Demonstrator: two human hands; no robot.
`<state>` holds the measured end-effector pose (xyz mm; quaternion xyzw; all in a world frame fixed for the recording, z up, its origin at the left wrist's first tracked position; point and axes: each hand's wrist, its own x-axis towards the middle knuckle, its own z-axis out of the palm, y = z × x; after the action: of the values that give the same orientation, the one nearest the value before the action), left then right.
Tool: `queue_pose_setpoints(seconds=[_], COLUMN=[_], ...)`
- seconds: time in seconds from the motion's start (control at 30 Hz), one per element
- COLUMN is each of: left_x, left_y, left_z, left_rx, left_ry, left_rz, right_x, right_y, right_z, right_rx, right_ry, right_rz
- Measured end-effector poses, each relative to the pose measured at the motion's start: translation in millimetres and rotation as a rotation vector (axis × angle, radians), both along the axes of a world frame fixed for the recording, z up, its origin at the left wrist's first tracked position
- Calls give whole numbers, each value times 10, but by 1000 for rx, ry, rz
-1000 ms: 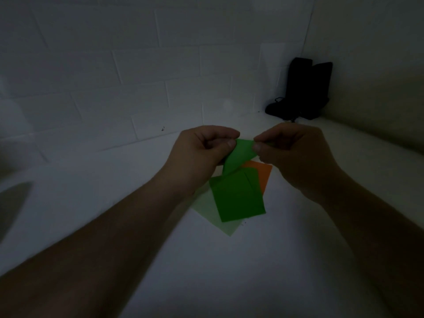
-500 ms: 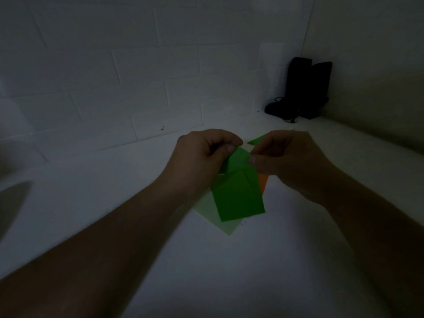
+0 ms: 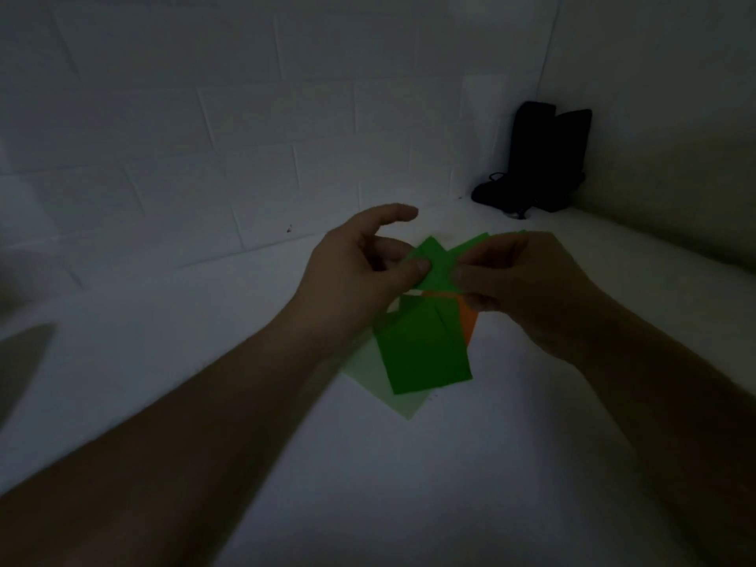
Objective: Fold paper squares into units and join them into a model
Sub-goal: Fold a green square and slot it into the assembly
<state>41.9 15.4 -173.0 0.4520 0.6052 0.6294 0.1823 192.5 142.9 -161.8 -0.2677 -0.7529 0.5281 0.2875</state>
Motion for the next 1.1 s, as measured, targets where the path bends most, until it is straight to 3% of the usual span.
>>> queue_pose_setpoints(seconds=[0.17,0.33,0.57,1.1], left_x=[5,116,206,250], left_y=[36,61,87,37], left_z=[31,76,-10,87], left_rx=[4,29,-93,-61], left_ry=[-378,-727,-648,-681], left_rz=[-73,-174,-276,-157], right_x=[0,-21,-68,-57], right_y=[28,-12,-62,-81], right_z=[35,4,-18,-37], right_rx=[-275,-398,-393,-340], right_ry=[75,121,266,206], right_rz=[-32,57,31,111])
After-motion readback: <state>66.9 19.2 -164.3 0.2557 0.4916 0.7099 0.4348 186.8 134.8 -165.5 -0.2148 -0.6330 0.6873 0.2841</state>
